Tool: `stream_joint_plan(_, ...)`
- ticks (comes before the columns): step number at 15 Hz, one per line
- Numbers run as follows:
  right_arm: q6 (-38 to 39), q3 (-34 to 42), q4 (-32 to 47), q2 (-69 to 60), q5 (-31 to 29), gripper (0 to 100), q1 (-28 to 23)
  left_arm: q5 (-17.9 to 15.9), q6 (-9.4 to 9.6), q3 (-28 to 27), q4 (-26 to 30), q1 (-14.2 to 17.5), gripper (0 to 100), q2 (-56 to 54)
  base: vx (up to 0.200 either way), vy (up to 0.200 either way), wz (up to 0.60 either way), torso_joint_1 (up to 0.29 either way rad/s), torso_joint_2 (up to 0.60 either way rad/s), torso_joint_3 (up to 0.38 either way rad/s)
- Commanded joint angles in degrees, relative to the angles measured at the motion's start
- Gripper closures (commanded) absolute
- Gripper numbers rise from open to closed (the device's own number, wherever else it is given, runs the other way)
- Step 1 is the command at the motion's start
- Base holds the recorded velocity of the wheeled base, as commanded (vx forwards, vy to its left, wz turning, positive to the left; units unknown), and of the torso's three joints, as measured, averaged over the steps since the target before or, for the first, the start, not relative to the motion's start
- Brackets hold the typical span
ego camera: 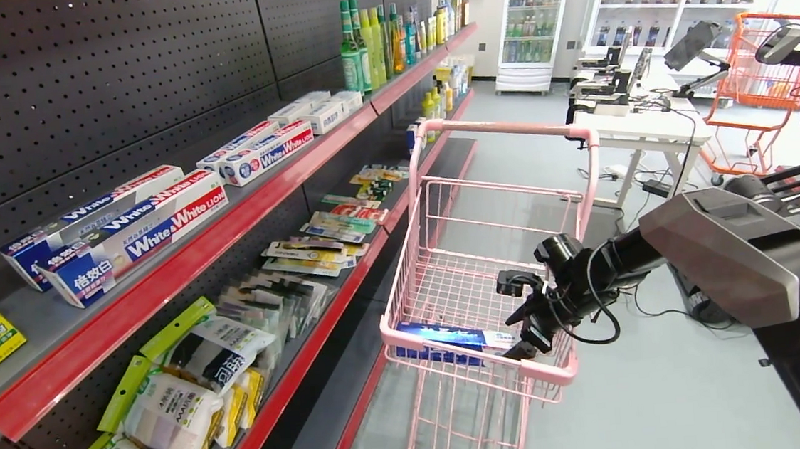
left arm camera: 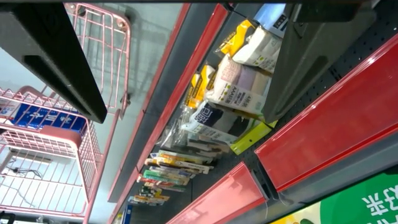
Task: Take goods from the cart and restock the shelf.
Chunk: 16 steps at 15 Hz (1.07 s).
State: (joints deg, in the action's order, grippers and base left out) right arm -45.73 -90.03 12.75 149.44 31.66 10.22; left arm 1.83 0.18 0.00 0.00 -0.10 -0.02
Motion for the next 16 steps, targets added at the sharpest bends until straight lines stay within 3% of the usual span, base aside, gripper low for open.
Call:
stream_joint_plan(1,0.6,3.4,0.3,-1.4,-0.2,0,-0.2,0.0,-0.01,0.0,0.0,0.0,0,0.0,0.0,0.0,0.0,0.0,0.0,0.0)
stream_joint_plan(11,-0.2,14.6,0.3,-9.2,-2.1,0,-2.5,0.0,-0.01,0.0,0.0,0.0,0,0.0,0.0,0.0,0.0,0.0,0.0,0.0)
stream_joint_plan(16,-0.1,14.6,0.3,-14.4,-3.9,0,-2.6,0.0,-0.01,0.0,0.0,0.0,0,0.0,0.0,0.0,0.0,0.0,0.0,0.0)
